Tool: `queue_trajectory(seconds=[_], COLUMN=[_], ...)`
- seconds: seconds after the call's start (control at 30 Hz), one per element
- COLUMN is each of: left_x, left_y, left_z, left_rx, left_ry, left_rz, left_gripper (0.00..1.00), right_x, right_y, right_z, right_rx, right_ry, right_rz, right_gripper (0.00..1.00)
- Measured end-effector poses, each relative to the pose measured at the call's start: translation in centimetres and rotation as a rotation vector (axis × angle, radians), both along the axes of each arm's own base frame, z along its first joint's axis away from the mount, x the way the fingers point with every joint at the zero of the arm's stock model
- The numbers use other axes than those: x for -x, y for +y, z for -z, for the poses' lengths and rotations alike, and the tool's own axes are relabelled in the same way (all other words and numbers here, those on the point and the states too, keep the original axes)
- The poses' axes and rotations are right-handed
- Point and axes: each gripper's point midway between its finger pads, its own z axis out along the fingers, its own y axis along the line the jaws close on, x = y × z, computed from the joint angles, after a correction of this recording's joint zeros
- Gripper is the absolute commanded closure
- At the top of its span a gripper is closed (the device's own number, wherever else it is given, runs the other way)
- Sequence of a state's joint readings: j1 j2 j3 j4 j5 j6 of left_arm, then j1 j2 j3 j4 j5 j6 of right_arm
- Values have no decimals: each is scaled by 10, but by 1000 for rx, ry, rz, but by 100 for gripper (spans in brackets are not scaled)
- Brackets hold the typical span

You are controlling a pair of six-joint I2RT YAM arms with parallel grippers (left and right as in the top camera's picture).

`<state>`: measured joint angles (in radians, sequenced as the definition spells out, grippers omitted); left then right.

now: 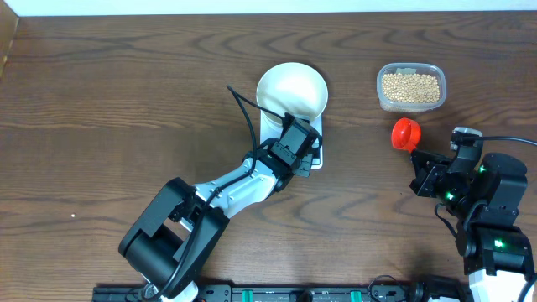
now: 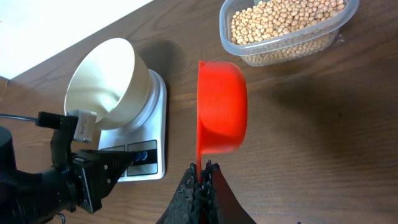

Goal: Scoop item into bowl and weigh 50g on scale

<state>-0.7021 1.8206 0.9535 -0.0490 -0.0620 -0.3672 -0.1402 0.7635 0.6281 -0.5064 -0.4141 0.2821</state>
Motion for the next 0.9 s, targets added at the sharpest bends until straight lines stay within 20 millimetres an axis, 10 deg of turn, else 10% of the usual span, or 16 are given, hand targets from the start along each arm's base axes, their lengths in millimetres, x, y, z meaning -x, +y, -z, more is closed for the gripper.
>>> queue_trajectory(seconds=[0.9], left_x=[-1], left_y=[0], left_z=[1], left_rx=[-1], left_ry=[-2], left_rz=[2], left_gripper=[93], right_x=[0], right_y=[0], right_z=[1], right_rx=[3], right_ry=[2], right_rz=[1], right_gripper=[99])
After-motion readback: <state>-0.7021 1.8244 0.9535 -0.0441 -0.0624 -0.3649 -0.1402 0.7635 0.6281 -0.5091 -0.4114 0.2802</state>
